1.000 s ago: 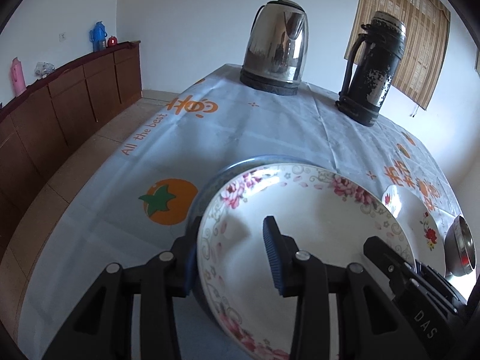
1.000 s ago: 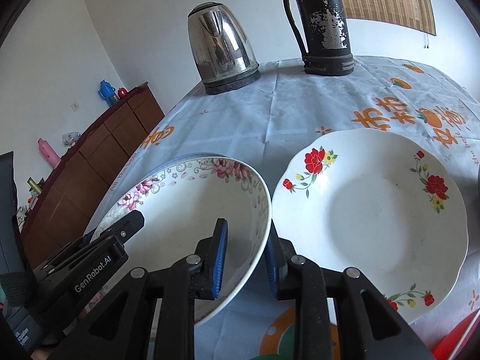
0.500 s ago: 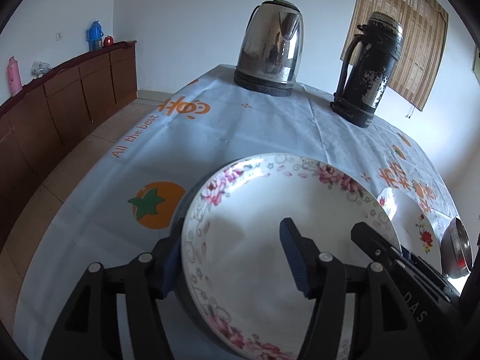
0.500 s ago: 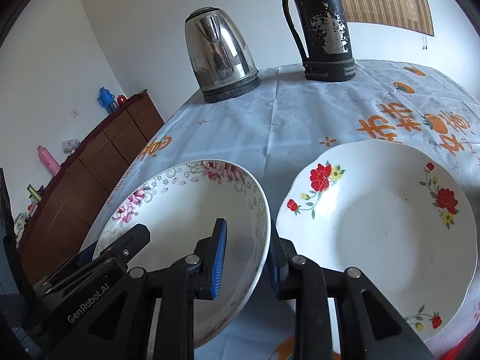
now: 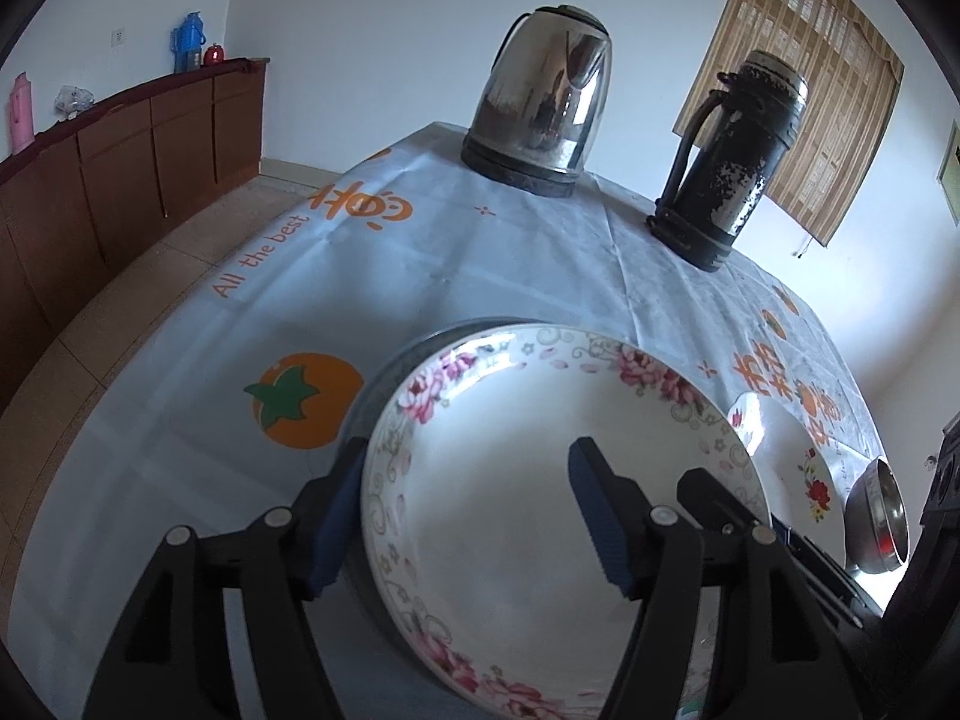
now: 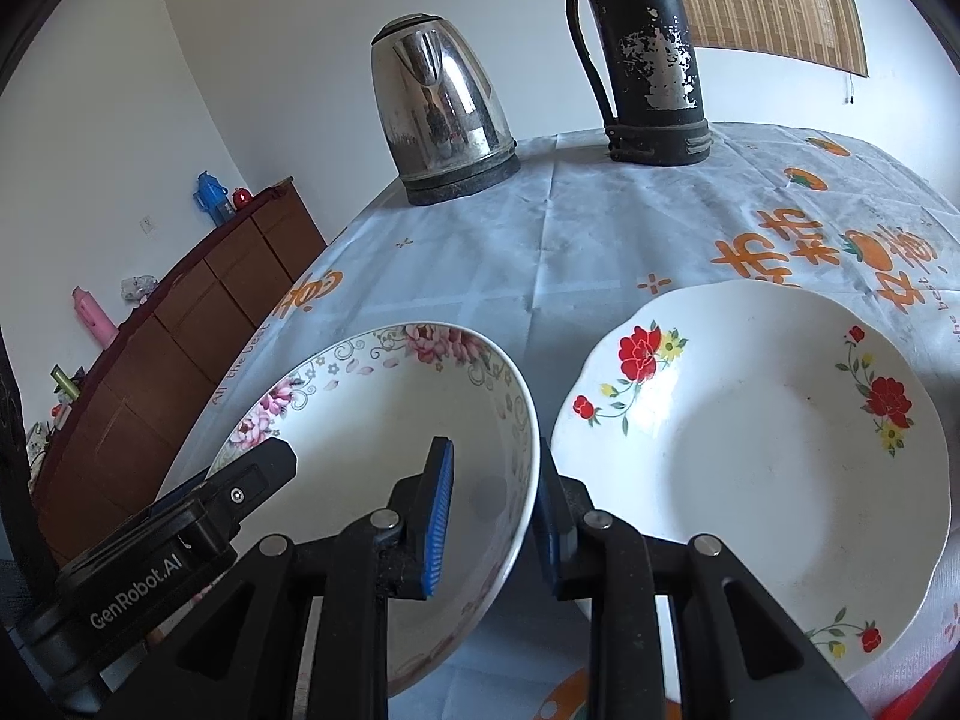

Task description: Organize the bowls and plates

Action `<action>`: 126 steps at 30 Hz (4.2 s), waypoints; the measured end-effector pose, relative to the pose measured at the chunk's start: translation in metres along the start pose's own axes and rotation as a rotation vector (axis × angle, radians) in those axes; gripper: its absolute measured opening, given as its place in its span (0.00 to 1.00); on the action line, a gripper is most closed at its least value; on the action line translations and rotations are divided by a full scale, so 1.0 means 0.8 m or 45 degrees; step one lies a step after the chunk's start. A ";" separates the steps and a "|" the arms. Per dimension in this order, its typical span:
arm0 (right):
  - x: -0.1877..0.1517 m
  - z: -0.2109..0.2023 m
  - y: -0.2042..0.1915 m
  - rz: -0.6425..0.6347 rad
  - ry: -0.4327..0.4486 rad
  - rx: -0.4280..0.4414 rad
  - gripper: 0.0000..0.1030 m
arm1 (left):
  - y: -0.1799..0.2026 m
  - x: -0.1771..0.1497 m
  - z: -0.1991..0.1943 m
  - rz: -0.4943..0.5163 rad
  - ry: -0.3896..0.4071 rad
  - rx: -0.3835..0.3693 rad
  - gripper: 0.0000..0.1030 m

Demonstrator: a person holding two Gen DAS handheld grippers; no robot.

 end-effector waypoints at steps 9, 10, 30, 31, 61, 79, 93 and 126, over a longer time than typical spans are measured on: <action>-0.010 -0.009 -0.002 -0.002 -0.027 -0.015 0.28 | -0.012 0.003 -0.007 -0.055 -0.030 -0.107 0.67; -0.012 -0.010 -0.002 0.001 -0.029 -0.018 0.28 | -0.012 0.003 -0.007 -0.055 -0.032 -0.110 0.67; -0.021 -0.005 -0.022 -0.161 0.006 -0.205 0.28 | -0.026 0.008 -0.018 -0.085 -0.039 -0.188 0.67; -0.022 -0.005 -0.023 -0.166 0.007 -0.209 0.28 | -0.026 0.008 -0.019 -0.081 -0.040 -0.186 0.67; -0.031 -0.069 0.005 -0.069 0.240 -0.190 0.61 | -0.023 -0.004 -0.042 0.085 0.268 0.364 0.76; -0.069 -0.112 0.052 0.032 0.263 -0.166 0.61 | -0.016 -0.036 -0.053 0.059 0.346 0.327 0.76; -0.099 -0.140 0.077 0.085 0.265 -0.123 0.61 | -0.011 -0.077 -0.081 0.018 0.391 0.283 0.83; -0.124 -0.236 0.135 0.048 0.069 -0.067 0.61 | 0.127 -0.147 -0.068 0.103 0.104 0.125 0.73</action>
Point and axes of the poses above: each gripper's, at about its wrist camera, not at the fingertips, and z roughly the way its jaws point, y to its right, x to its top, the point moved 2 cm from there along z, roughly the way its jaws point, and after that the axes turned 9 degrees about -y, right-handed, at the moved point
